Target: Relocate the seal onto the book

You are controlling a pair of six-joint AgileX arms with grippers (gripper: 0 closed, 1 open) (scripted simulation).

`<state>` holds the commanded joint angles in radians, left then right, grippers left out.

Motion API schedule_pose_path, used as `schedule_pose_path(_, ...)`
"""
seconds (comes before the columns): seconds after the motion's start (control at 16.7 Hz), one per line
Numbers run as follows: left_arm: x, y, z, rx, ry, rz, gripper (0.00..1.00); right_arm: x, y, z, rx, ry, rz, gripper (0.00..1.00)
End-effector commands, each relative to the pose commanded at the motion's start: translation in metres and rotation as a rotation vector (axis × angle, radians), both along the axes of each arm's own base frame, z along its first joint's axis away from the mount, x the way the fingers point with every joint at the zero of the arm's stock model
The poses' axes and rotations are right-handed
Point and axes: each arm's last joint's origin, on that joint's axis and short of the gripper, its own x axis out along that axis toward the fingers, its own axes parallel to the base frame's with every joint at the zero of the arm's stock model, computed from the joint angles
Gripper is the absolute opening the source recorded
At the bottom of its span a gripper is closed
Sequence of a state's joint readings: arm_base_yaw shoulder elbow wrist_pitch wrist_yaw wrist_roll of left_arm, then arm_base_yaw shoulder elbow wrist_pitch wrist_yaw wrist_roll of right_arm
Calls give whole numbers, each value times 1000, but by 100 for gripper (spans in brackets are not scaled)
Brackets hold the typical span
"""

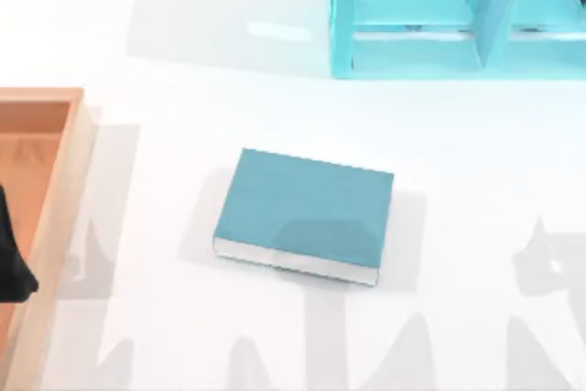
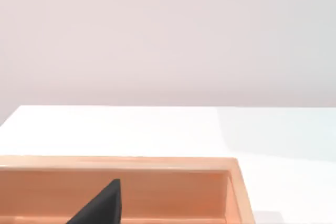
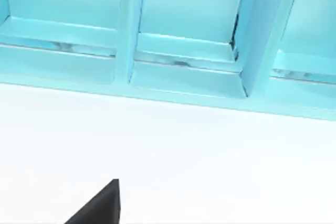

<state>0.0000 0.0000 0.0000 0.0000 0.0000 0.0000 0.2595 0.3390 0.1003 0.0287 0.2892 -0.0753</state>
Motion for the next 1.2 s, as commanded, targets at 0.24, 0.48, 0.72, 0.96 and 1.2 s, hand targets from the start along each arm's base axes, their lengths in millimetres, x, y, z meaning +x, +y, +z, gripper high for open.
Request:
schedule_pose_path(0.24, 0, 0, 0, 0, 0, 0, 100, -13, -20, -6, 119, -144, 0, 100)
schedule_pose_path(0.48, 0, 0, 0, 0, 0, 0, 100, -17, -24, -8, 134, -203, 22, 100)
schedule_pose_path(0.72, 0, 0, 0, 0, 0, 0, 100, -17, -24, -8, 134, -203, 22, 100)
schedule_pose_path(0.96, 0, 1, 11, 13, 54, 6, 100, -17, -24, -8, 134, -203, 22, 100)
schedule_pose_path(1.2, 9, 5, 46, 49, 254, 32, 100, -17, -24, -8, 134, -203, 22, 100)
